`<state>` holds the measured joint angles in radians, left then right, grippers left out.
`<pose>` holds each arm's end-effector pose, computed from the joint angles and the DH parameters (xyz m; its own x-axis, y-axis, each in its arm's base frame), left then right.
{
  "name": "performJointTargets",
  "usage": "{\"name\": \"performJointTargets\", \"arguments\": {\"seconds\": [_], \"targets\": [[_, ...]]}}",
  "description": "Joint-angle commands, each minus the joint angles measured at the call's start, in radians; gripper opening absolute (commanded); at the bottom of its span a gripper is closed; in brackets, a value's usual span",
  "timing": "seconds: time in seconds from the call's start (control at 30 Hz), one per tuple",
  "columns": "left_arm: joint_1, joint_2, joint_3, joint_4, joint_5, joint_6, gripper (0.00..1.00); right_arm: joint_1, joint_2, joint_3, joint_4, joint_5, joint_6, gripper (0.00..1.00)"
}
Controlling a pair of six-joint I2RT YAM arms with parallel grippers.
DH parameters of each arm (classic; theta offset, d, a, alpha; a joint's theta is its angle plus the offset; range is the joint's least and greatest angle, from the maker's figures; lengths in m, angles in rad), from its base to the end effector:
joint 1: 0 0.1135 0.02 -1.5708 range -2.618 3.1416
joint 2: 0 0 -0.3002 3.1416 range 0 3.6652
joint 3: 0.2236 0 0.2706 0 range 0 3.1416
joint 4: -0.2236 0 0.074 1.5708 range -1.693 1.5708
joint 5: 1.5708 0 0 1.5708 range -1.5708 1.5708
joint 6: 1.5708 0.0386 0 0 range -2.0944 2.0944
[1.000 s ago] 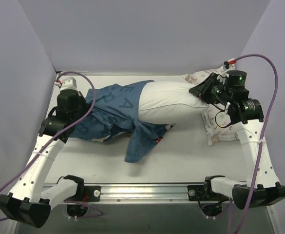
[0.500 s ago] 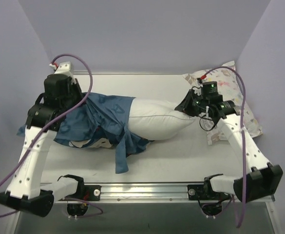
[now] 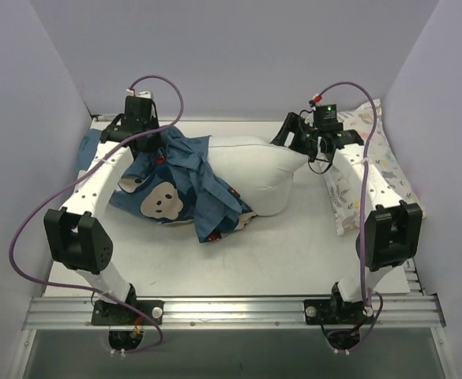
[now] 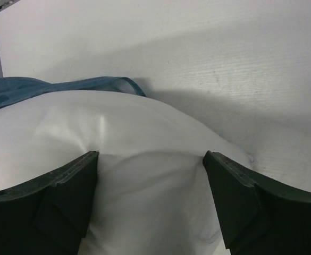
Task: Remove the pillowcase from the pillow
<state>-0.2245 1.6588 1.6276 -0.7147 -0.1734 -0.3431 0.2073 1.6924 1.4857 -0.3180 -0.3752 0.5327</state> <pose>0.3859 -0.0813 0.3883 -0.6553 -0.1903 -0.7311 -0.1324 0.9817 -0.1368 0.4102 0.1007 0.3610 -0.6772 0.3405 -0.6523 -0.1834 0.7805 0.5977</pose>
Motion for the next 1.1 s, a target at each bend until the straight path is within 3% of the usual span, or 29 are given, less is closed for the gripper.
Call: {"name": "performJointTargets", "arguments": {"seconds": [0.0,0.2,0.37,0.6,0.73,0.8,0.9,1.07], "targets": [[0.007,0.077,0.0,0.009,-0.009,0.013,0.0,-0.022,-0.069,0.028,0.008,0.094,-0.025,0.82],[0.007,0.24,0.032,0.02,0.057,0.004,0.0,-0.045,-0.264,-0.132,0.169,0.257,0.021,0.95],[-0.019,0.315,0.034,0.038,0.083,-0.002,0.0,-0.072,-0.378,-0.298,0.298,0.207,0.043,0.96],[-0.042,0.361,0.048,0.044,0.087,-0.001,0.0,-0.051,-0.392,-0.502,0.476,0.113,0.029,0.99],[-0.056,0.4,0.064,0.041,0.133,0.003,0.01,0.001,-0.321,-0.504,0.533,-0.027,-0.011,1.0],[-0.07,0.423,0.086,0.023,0.146,0.007,0.02,0.061,-0.3,-0.501,0.504,0.072,-0.056,1.0],[-0.088,0.45,0.103,0.004,0.124,0.012,0.04,0.054,-0.336,-0.571,0.559,0.128,0.009,1.0],[-0.088,0.47,0.086,0.006,0.127,0.009,0.04,-0.019,-0.43,-0.552,0.557,0.081,0.035,1.0]]}}
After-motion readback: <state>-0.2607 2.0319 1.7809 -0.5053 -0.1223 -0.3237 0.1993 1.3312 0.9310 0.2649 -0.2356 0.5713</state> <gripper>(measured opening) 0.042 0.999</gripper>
